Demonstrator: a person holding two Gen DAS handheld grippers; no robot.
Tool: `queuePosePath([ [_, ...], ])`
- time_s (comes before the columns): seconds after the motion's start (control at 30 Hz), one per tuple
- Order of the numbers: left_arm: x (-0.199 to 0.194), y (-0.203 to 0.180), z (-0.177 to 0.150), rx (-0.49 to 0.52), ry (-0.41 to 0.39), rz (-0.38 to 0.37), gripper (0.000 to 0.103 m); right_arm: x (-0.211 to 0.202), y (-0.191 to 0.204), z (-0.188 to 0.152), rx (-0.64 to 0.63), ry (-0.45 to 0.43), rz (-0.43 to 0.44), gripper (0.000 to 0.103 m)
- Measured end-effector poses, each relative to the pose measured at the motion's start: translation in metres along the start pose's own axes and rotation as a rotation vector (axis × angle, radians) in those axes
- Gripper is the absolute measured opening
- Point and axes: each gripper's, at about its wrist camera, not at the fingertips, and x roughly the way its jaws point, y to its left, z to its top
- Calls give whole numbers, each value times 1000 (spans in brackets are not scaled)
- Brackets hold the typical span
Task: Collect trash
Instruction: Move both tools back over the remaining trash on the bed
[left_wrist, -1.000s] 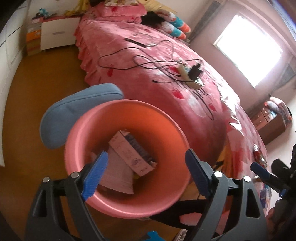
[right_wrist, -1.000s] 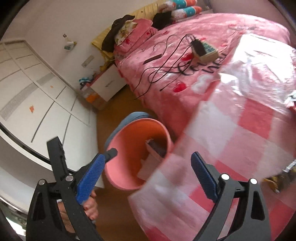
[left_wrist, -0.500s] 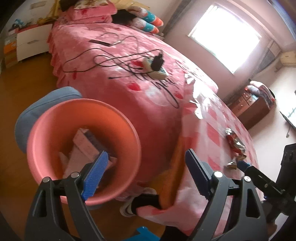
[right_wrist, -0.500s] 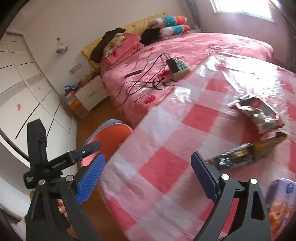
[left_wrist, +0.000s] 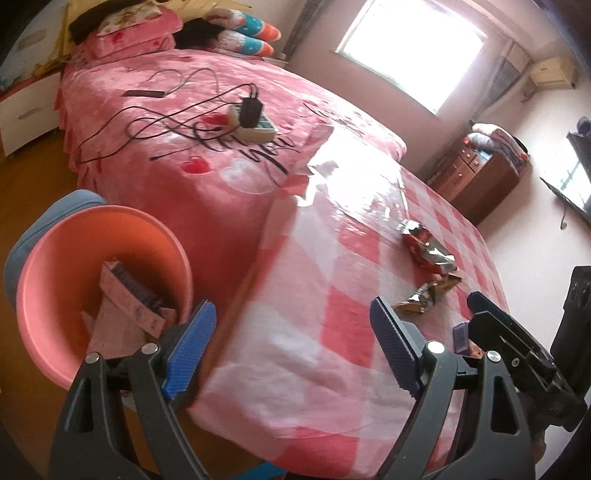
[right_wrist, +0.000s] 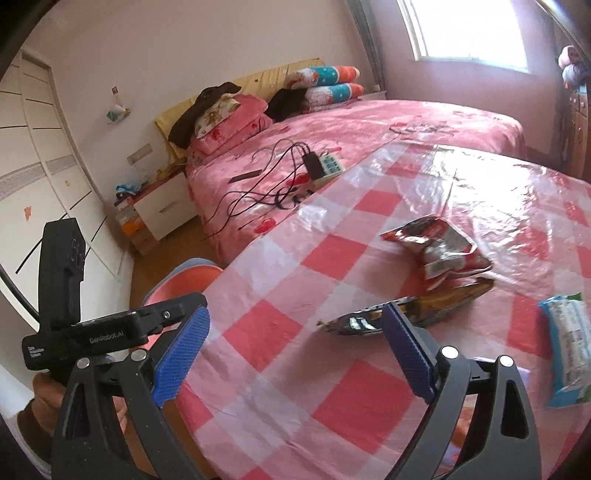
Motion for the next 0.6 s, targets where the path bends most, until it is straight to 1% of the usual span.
queuePosePath([
  [0.2,4,-27,-1,45,6,3,86,-13,-15,-1,-5,-40,-33,93],
  [0.4,8,-43,-3,72,6,9,86,-24,-28,-2,4,-77,-56,93],
  [0.6,9,-57,-4,99,9,-1,86,-31,-41,-3,10,-93,-76,93],
])
